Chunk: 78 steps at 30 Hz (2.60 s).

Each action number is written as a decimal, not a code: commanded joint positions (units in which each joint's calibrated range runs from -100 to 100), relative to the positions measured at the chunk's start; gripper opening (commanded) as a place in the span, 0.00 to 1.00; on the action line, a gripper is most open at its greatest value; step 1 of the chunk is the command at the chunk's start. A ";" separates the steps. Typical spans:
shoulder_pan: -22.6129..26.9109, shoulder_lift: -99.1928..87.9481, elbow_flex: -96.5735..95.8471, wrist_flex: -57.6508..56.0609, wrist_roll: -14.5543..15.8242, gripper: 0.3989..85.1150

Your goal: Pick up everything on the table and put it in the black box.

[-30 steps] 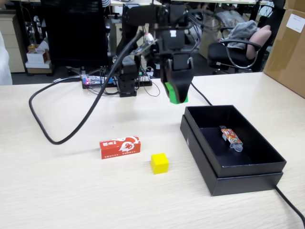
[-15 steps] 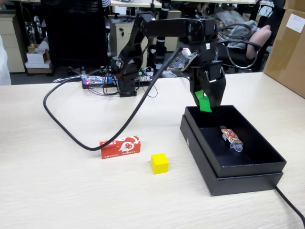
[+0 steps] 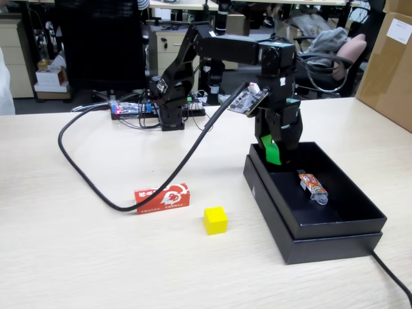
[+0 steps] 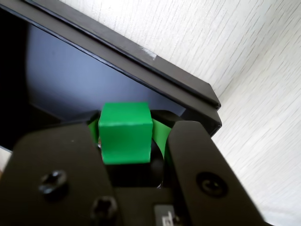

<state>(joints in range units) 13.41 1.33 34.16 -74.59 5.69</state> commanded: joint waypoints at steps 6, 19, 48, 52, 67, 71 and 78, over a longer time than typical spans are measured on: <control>-0.05 -3.68 0.48 0.07 -0.59 0.33; -8.40 -21.24 2.56 -1.05 -2.78 0.45; -22.52 -1.39 -17.84 8.97 -10.50 0.56; -22.71 2.97 -16.02 8.97 -10.50 0.55; -22.76 2.17 -15.66 7.59 -10.99 0.05; -20.85 -7.01 -14.39 0.42 -10.16 0.05; -10.11 -30.07 -14.57 -4.94 -5.52 0.05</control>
<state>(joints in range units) 0.76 -22.36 15.07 -78.21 -1.15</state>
